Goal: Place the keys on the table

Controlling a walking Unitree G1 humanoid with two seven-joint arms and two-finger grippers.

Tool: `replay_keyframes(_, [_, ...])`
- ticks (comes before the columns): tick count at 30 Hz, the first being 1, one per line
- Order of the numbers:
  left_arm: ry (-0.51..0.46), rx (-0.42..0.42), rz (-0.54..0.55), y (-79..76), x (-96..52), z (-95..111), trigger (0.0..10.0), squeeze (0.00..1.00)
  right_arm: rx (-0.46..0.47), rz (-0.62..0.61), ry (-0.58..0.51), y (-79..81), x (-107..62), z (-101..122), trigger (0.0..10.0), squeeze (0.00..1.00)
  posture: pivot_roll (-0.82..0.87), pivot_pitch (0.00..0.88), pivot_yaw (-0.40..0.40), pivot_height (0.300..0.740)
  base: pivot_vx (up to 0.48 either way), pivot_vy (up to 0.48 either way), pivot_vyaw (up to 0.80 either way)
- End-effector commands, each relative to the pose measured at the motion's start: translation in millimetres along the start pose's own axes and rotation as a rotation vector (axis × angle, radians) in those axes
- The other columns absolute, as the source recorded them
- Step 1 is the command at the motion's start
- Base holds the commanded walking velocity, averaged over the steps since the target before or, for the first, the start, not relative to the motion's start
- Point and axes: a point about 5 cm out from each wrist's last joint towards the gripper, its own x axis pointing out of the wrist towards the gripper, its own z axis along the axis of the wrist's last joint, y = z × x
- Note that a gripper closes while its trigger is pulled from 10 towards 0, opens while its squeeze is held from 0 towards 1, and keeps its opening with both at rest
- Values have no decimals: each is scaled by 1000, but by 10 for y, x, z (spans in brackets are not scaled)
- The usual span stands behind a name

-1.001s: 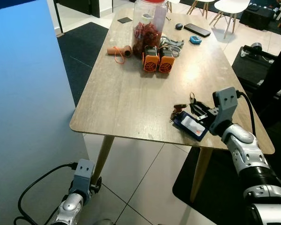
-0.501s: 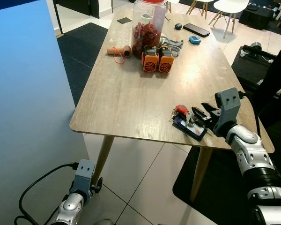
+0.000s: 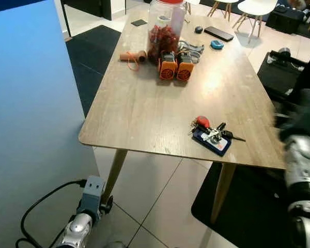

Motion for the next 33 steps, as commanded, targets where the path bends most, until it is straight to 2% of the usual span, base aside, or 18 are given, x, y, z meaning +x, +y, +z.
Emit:
replay_keyframes(1, [30, -8, -3, -11, -31, -85, 10000, 0, 46, -125, 81, -262, -126, -269, 10000, 0, 76, 40, -46, 740, 0, 0, 0])
replay_keyframes(3, [34, -8, -3, -13, -38, -100, 10000, 0, 61, -239, 167, -542, -341, -572, 10000, 0, 79, 38, -47, 740, 0, 0, 0])
replay_keyframes(4, [34, -8, -3, -13, -38, -100, 10000, 0, 61, -239, 167, -542, -341, -572, 10000, 0, 79, 38, -47, 740, 0, 0, 0])
replay_keyframes(6, [38, -8, -1, -11, -39, -107, 10000, 0, 11, -275, 315, -676, -606, -927, 10000, 0, 79, 35, -46, 740, 0, 0, 0])
replay_keyframes(7, [41, -8, 0, -9, -38, -108, 10000, 0, -22, -248, 433, -673, -813, -1189, 10000, 0, 79, 35, -46, 740, 0, 0, 0])
replay_keyframes(8, [43, -9, 1, -7, -36, -108, 10000, 0, -42, -228, 506, -657, -951, -1346, 10000, 0, 79, 35, -46, 740, 0, 0, 0])
replay_keyframes(9, [43, -9, 1, -7, -36, -108, 10000, 0, -42, -228, 506, -657, -951, -1346, 10000, 0, 79, 35, -46, 740, 0, 0, 0])
replay_keyframes(10, [45, -10, 0, -7, -33, -104, 10000, 0, -69, -179, 598, -596, -1126, -1534, 10000, 0, 79, 33, -43, 740, 0, 0, 0])
replay_keyframes(11, [46, -12, 0, -7, -30, -102, 10000, 0, -84, -152, 649, -552, -1232, -1641, 10000, 0, 79, 33, -43, 740, 0, 0, 0])
replay_keyframes(13, [59, -21, 1, -8, -18, -97, 10000, 0, -130, -24, 787, -351, -1525, -1908, 10000, 0, 76, 31, -35, 740, 0, 0, 0])
replay_keyframes(14, [63, -25, 3, -10, -10, -90, 10000, 0, -141, 23, 828, -280, -1623, -1987, 10000, 0, 76, 31, -35, 740, 0, 0, 0])
replay_keyframes(15, [63, -25, 3, -10, -10, -90, 10000, 0, -141, 23, 828, -280, -1623, -1987, 10000, 0, 76, 31, -35, 740, 0, 0, 0])
replay_keyframes(18, [53, -25, -2, -24, 28, -24, 10000, 0, -160, 160, 910, -41, -1891, -2166, 10000, 0, 79, 34, -31, 740, 0, 0, 0])
replay_keyframes(19, [53, -25, -2, -24, 28, -24, 10000, 0, -160, 160, 910, -41, -1891, -2166, 10000, 0, 79, 34, -31, 740, 0, 0, 0])
replay_keyframes(23, [43, -30, -26, -40, 47, 15, 10000, 0, -101, 226, 952, 127, -2029, -2244, 10000, 0, 83, 35, -28, 740, 0, 0, 0])
replay_keyframes(29, [52, -24, -35, -42, 41, -3, 10000, 0, -87, 253, 996, 167, -2124, -2291, 10000, 0, 82, 29, -27, 740, 0, 0, 0])
replay_keyframes(33, [60, -15, -36, -42, 30, -30, 10000, 0, -153, 328, 1006, 206, -2179, -2312, 10000, 0, 84, 25, -28, 740, 0, 0, 0])
